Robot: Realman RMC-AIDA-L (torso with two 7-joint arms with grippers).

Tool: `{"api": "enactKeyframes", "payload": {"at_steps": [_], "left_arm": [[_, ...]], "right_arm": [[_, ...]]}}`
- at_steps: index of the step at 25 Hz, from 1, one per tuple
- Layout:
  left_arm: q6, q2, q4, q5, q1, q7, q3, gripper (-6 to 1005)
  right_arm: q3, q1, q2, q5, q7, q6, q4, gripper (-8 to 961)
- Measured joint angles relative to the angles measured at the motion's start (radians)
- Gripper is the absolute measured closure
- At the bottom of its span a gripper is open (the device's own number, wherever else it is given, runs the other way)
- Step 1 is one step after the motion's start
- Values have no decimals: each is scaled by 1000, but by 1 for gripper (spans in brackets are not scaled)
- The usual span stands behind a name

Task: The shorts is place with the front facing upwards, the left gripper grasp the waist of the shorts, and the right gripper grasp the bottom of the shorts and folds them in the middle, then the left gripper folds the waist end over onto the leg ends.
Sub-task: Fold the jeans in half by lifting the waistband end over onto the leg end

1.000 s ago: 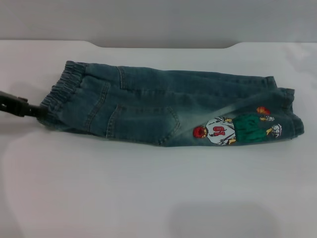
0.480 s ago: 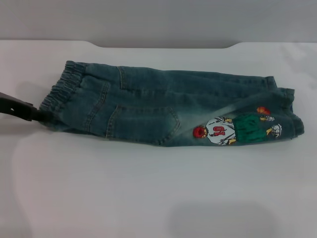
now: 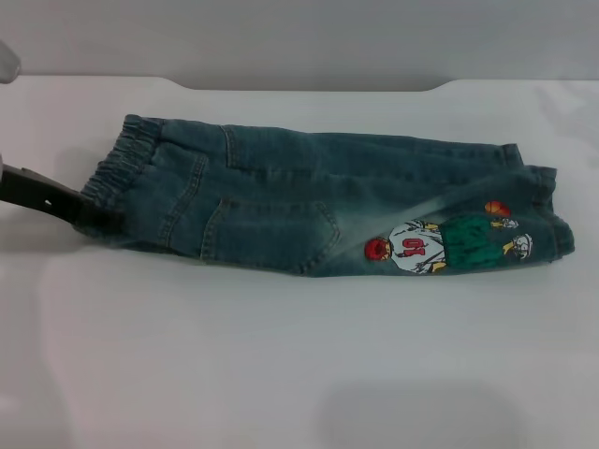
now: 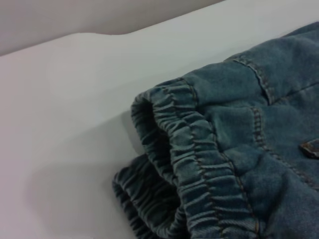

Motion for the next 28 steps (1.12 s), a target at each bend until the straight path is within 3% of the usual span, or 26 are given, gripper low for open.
{"api": "enactKeyframes", "payload": {"at_steps": [7, 12, 23, 28], "left_arm": [[17, -1, -20, 47, -12, 0, 0, 391], [5, -6, -14, 60, -11, 1, -3, 607], [-5, -7, 7, 63, -10, 2, -3, 955], [56, -18, 143, 55, -5, -2, -9, 954]], "right_arm": [[0, -1, -1, 1, -1, 1, 0, 510], [0, -1, -3, 2, -2, 3, 0, 509], [0, -7, -3, 1, -2, 7, 1, 510], [0, -2, -8, -3, -3, 28, 33, 509]]}}
